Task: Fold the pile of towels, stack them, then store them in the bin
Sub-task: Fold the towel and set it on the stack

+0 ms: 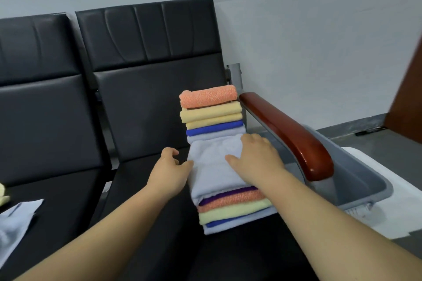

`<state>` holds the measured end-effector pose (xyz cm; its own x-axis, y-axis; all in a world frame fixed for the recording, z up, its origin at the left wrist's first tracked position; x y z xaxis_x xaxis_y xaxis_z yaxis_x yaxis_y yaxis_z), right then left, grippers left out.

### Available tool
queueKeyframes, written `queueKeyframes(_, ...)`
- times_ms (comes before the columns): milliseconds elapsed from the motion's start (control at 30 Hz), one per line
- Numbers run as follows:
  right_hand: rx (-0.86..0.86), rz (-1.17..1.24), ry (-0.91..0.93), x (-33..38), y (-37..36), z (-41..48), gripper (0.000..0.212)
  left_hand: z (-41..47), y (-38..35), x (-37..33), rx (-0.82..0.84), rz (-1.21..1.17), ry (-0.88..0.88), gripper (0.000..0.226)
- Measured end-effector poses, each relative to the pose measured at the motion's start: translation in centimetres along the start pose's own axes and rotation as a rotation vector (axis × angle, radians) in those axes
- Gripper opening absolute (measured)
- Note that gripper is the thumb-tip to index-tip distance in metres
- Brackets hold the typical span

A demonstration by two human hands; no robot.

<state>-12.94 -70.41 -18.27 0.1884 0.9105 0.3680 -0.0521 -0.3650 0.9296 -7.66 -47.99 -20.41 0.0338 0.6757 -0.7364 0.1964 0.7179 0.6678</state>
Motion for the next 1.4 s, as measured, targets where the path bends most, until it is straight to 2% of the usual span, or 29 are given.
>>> queueKeyframes(167, 0.000, -0.027, 0.226, 7.8, -1.4, -1.9, 0.058, -2.5, 5.3, 3.2, -0.047, 0.101, -0.038, 0.063)
queueKeyframes(267, 0.058, -0.008, 0.347, 13.2, -3.8, -2.7, 0.059, -4.1, 9.8, 7.0, -0.063, 0.139, -0.003, 0.064)
queueKeyframes(533, 0.353, -0.069, 0.629, 28.2, -14.6, -3.7, 0.065, -10.9, 23.3, 22.3, -0.146, 0.290, 0.313, 0.060)
queueKeyframes(667, 0.472, -0.055, 0.719, 35.7, -20.2, -4.0, 0.063, -13.6, 28.5, 30.0, -0.159, 0.330, 0.476, 0.070)
queueKeyframes(767, 0.559, -0.034, 0.723, 40.7, -23.9, -3.9, 0.053, -14.5, 30.6, 34.1, -0.149, 0.377, 0.539, 0.072)
queueKeyframes(867, 0.596, -0.024, 0.720, 45.0, -26.6, -3.5, 0.036, -14.1, 31.0, 36.4, -0.142, 0.341, 0.504, 0.068)
queueKeyframes(1033, 0.661, -0.099, 0.719, 49.0, -29.7, -2.6, 0.040, -12.8, 30.6, 38.4, -0.089, 0.414, 0.451, 0.061)
queueKeyframes(1067, 0.670, -0.155, 0.713, 49.1, -30.2, -2.7, 0.040, -12.8, 30.8, 38.9, -0.095, 0.402, 0.465, 0.058)
queueKeyframes(1167, 0.667, -0.227, 0.679, 48.8, -30.8, -2.5, 0.034, -12.7, 31.5, 39.5, -0.134, 0.324, 0.474, 0.029)
queueKeyframes(1267, 0.702, -0.047, 0.641, 48.7, -29.6, -2.4, 0.019, -12.9, 32.7, 38.7, -0.198, 0.350, 0.491, 0.007)
queueKeyframes(1300, 0.706, 0.063, 0.620, 48.7, -28.8, -2.4, 0.024, -12.9, 33.4, 38.2, -0.252, 0.308, 0.491, 0.003)
queueKeyframes(1400, 0.788, 0.388, 0.546, 47.9, -26.4, -3.1, 0.060, -12.9, 34.9, 35.8, -0.427, 0.057, 0.398, 0.005)
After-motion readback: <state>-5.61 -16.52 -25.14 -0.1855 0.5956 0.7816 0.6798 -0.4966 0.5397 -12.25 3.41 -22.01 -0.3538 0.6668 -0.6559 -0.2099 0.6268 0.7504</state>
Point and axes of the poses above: each hand's wrist, its own z-axis towards the middle knuckle, its own y-axis out of the back of the hand, x = y × z, the point moved 4 cm from there along z, towards the middle knuckle, and after that the axes turned 11 degrees about x, right-handed, at the moved point
